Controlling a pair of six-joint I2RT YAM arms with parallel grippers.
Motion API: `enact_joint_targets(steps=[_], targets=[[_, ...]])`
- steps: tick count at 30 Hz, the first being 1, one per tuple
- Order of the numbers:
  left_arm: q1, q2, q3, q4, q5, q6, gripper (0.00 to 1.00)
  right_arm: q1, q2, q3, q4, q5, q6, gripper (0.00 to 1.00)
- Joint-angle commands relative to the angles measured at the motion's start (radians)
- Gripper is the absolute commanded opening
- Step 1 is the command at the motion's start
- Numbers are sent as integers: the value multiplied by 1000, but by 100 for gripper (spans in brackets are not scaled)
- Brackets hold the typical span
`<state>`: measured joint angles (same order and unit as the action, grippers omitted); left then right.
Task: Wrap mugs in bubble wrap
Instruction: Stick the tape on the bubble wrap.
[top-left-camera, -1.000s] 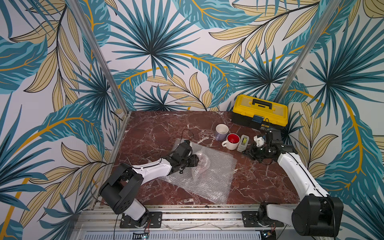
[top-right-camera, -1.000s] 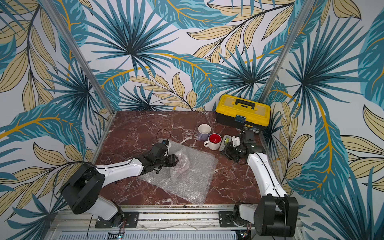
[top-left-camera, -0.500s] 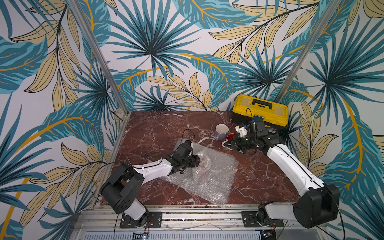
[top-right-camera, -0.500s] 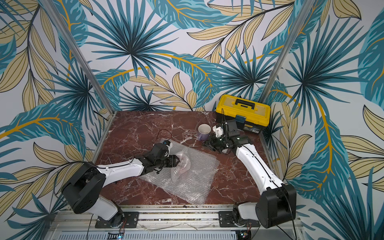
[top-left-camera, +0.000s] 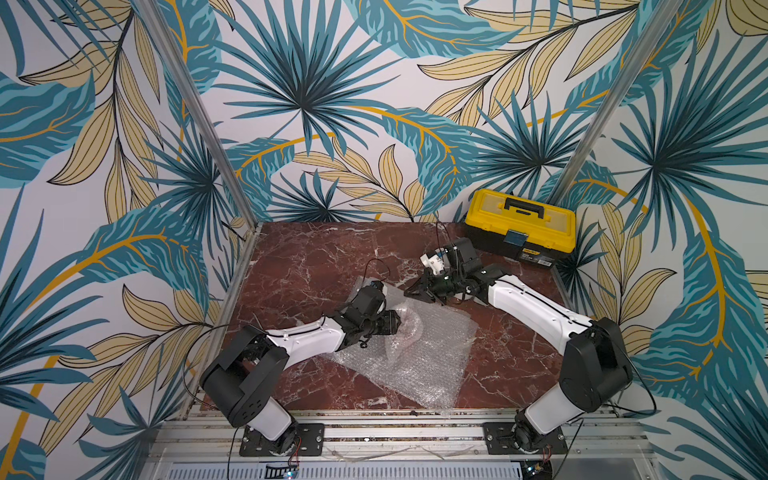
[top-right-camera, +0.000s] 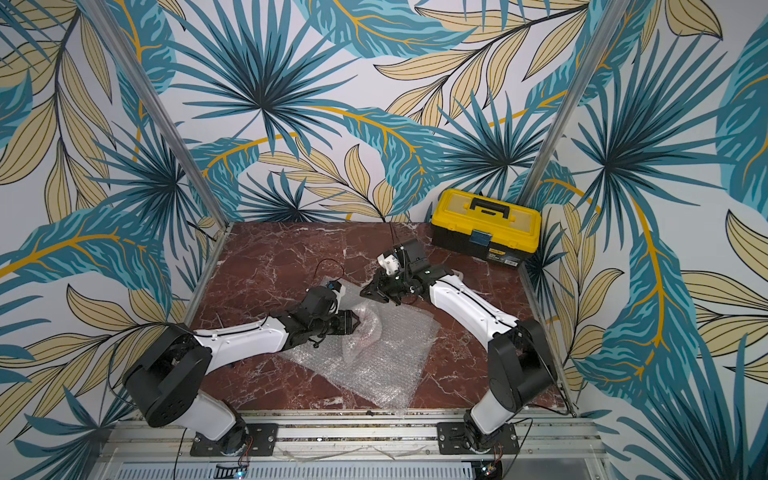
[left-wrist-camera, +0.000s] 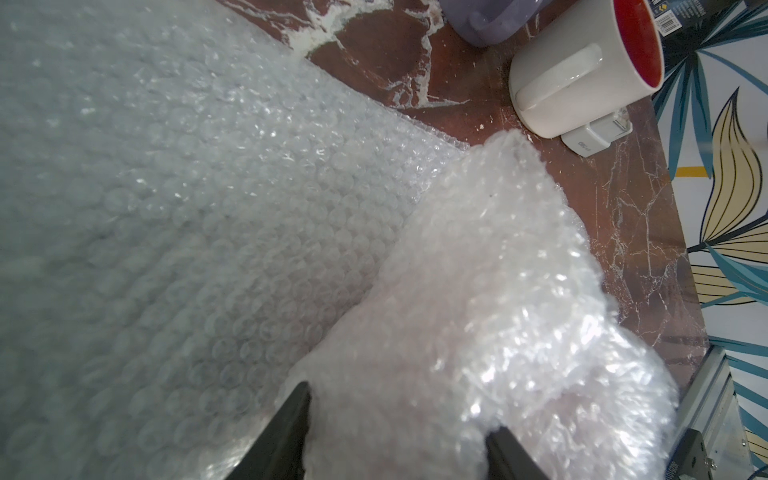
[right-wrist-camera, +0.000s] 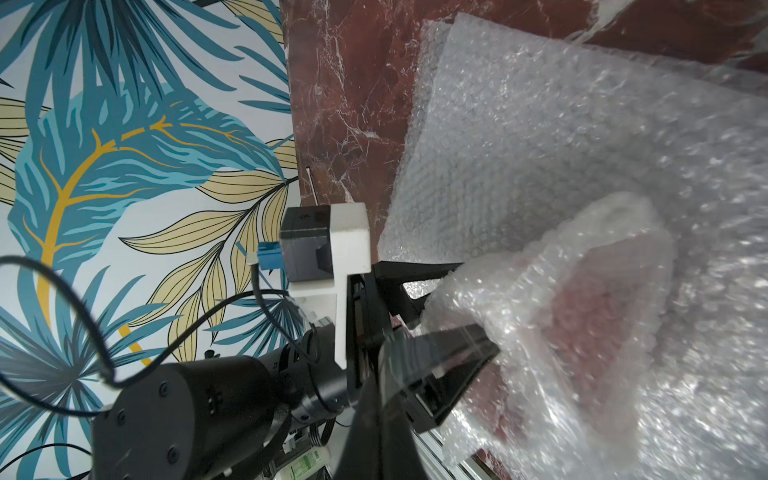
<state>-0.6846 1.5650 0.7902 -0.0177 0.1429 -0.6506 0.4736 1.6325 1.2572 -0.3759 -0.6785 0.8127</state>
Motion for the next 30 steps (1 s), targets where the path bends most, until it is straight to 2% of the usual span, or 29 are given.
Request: enact_joint_targets(steps=[1, 11, 30], targets=[[-12, 21, 19, -27, 21, 20, 56, 20, 28, 22, 64, -36, 6, 0], [-13, 18, 17, -25, 18, 19, 55, 56, 63, -1, 107, -72, -1, 0], [-13, 23, 18, -24, 15, 17, 55, 64, 16, -193, 187, -76, 12, 0]])
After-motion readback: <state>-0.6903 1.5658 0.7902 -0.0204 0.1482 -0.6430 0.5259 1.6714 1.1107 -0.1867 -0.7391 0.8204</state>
